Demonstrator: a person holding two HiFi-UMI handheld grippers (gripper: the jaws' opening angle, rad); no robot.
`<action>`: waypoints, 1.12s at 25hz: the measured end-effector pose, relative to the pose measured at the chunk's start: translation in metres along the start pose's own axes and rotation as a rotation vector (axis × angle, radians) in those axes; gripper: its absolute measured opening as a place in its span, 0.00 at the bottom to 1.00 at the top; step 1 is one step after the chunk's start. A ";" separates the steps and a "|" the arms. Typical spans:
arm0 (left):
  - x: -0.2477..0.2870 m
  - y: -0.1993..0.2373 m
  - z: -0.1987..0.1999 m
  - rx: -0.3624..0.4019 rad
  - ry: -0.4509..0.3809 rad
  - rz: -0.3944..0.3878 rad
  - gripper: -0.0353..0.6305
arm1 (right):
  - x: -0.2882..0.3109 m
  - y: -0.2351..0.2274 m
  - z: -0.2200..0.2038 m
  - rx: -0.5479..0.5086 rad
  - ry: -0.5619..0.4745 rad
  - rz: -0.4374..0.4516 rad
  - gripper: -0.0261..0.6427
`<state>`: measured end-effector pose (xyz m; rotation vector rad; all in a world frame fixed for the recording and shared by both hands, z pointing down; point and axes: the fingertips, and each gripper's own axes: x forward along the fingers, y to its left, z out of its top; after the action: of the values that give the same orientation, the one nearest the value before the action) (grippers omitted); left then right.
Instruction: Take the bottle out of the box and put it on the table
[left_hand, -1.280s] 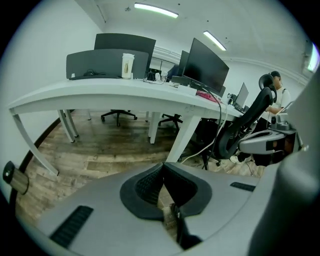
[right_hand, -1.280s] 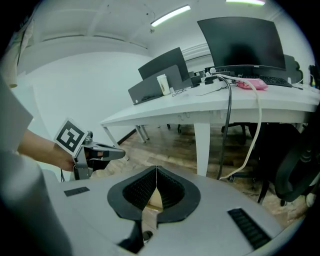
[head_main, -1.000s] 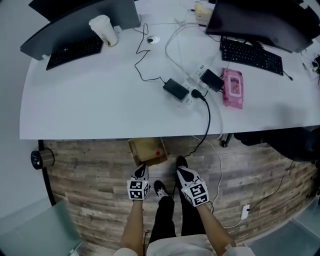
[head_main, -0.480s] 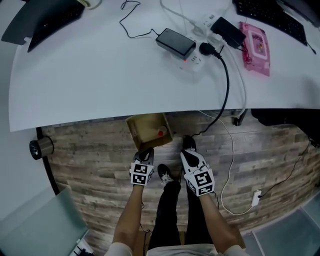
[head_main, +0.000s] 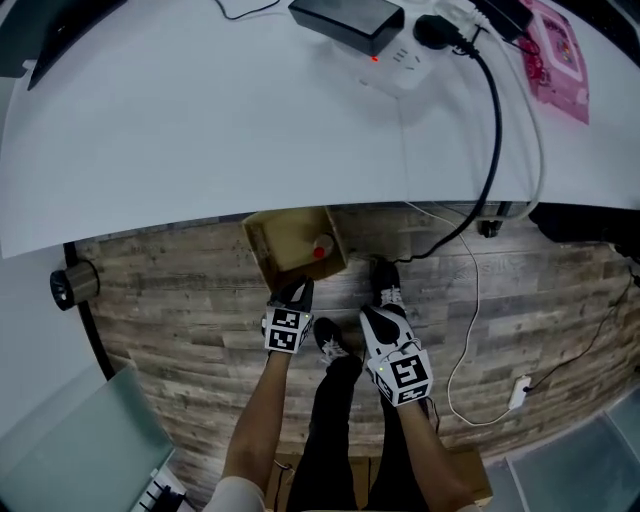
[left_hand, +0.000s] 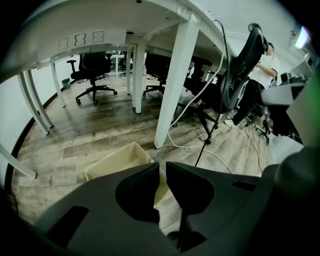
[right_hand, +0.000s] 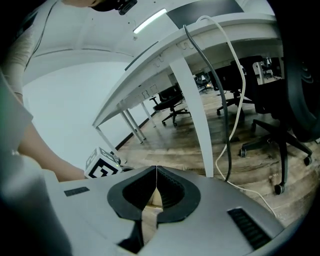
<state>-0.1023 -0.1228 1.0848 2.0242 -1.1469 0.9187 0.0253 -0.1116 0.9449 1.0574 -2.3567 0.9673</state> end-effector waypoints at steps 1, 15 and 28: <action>0.010 0.001 -0.007 -0.004 0.007 0.002 0.14 | 0.004 0.001 -0.002 -0.001 -0.005 0.005 0.10; 0.137 0.022 -0.076 0.089 0.058 0.020 0.36 | 0.036 -0.001 -0.051 -0.099 0.022 0.090 0.10; 0.180 0.029 -0.080 0.164 0.039 0.017 0.37 | 0.017 -0.030 -0.070 -0.047 -0.003 0.075 0.10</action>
<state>-0.0807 -0.1524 1.2805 2.1193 -1.1009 1.0875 0.0419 -0.0837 1.0163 0.9594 -2.4247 0.9321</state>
